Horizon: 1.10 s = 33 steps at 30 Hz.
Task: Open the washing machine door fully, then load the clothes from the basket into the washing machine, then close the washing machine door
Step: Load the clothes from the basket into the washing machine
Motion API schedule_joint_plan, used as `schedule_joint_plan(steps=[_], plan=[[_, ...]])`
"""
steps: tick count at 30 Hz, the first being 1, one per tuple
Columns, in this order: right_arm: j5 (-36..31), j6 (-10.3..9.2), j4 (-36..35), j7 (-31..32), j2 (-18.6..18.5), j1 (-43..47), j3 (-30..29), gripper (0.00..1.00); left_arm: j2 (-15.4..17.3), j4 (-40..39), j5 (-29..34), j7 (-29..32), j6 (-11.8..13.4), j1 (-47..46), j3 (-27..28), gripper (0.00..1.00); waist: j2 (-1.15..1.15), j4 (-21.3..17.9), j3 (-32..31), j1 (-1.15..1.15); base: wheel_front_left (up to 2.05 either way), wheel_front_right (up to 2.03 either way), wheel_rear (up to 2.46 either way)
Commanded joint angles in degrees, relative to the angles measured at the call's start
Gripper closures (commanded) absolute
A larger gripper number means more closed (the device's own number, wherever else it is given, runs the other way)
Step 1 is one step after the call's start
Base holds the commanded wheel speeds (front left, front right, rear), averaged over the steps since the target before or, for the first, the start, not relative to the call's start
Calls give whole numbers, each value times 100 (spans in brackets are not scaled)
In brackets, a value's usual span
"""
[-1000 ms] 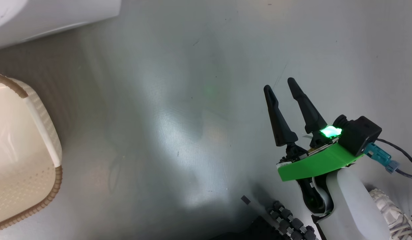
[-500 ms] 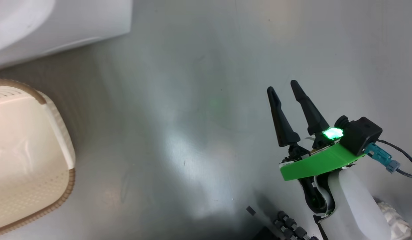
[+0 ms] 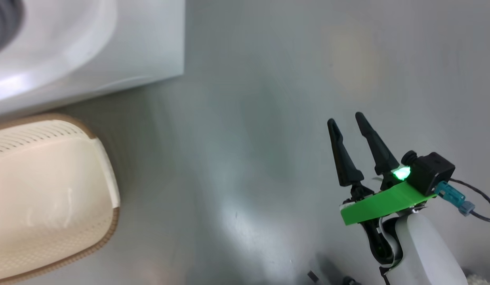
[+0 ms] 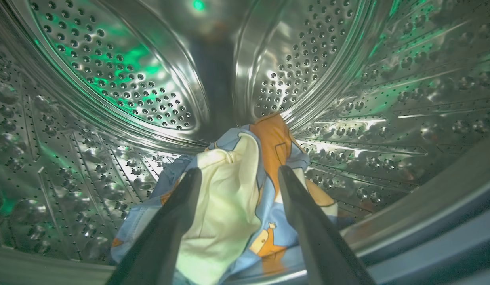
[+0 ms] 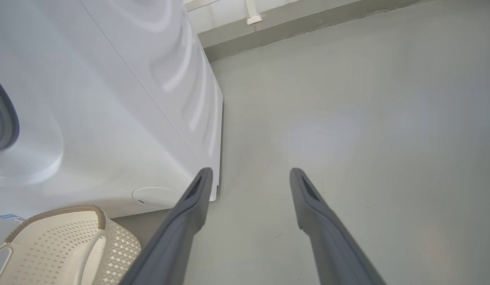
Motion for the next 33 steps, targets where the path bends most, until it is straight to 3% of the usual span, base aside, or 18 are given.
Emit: schedule_joint_plan(steps=[1,9,12,20,27,33], plan=[[-47,16,-81,-27,8,215,97,0,295,-132,-20,-75,45,153,187,0,0,167,-300,0,0,0,0],[-163,16,-5,-27,8,394,35,0,87,-648,144,-364,356,1511,418,0,0,313,-874,0,0,0,0],[-239,16,-29,-27,8,442,12,0,-16,-1058,311,-372,475,2025,790,0,0,332,-1044,0,0,0,0],[-379,16,-20,-27,8,613,-43,0,-809,-2313,1188,-374,619,3644,1970,0,0,381,-1609,0,0,0,0],[-484,16,58,-27,8,816,-61,0,-1783,-3051,2075,-375,305,4940,3062,0,0,422,-2158,0,0,0,0],[-555,16,69,-27,8,951,-71,0,-2505,-3436,2683,-375,97,5701,3568,0,0,434,-2512,0,0,0,0]])
